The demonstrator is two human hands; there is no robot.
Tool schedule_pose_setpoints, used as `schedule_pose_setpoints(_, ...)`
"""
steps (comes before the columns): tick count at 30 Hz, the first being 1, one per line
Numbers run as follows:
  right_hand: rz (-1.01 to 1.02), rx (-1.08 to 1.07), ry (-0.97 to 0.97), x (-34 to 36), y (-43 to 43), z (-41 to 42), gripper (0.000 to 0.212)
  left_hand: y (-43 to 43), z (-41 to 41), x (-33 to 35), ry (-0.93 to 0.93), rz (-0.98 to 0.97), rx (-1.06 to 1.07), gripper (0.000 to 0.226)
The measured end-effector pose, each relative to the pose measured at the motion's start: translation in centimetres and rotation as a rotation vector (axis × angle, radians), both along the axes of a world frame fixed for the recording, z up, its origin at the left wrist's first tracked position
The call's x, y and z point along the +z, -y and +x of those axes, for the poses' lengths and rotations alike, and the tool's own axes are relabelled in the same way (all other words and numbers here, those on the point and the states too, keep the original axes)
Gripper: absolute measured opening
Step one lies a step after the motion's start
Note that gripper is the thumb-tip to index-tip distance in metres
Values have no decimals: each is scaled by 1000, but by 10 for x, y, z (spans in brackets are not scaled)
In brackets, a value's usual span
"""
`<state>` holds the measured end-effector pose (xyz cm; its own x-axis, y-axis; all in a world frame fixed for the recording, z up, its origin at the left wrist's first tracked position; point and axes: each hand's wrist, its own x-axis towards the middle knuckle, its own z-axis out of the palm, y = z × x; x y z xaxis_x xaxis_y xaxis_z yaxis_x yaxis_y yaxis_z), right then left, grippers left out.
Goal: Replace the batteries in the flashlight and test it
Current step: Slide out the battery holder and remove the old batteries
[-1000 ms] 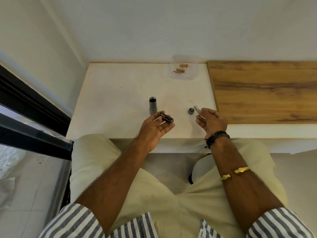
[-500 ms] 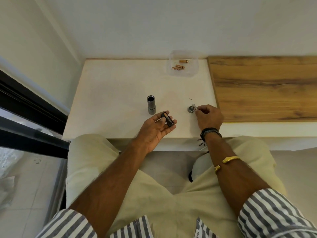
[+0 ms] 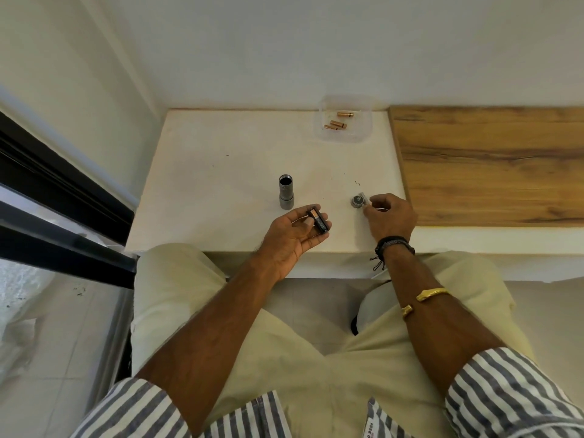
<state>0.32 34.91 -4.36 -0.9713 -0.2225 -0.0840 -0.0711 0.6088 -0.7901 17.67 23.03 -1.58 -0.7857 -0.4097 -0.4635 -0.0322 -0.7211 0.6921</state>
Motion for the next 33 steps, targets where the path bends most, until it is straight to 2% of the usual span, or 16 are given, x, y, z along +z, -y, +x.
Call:
schedule_pose_setpoints(4,-130,-19,66,10,-3,9,10,2,0,-1,11,-51,0,28)
schedule_pose_setpoints(6,-230,59,163,20,-1,18,8,2,-1,-1,22,-94,-11,29)
schedule_pose_setpoints(10,-295,290,429,39,5,46,9,-1,-2,0,69,-336,-11,30)
schedule_pose_setpoints(13,-344,285,567,42,9,60,14,-4,-3,0,97,-507,1,30)
schedule_pose_setpoints(16,-365,261,626,41,11,61,18,-3,-2,-1,139,-631,9,29)
schedule_pose_setpoints(21,-404,271,763,45,10,63,12,-2,-2,-5,183,-802,0,30)
schedule_pose_setpoints(26,-441,258,830,47,7,63,16,-1,0,-6,182,-876,0,31)
schedule_pose_setpoints(33,-533,250,912,47,6,63,8,-4,-1,-7,176,-955,-18,33)
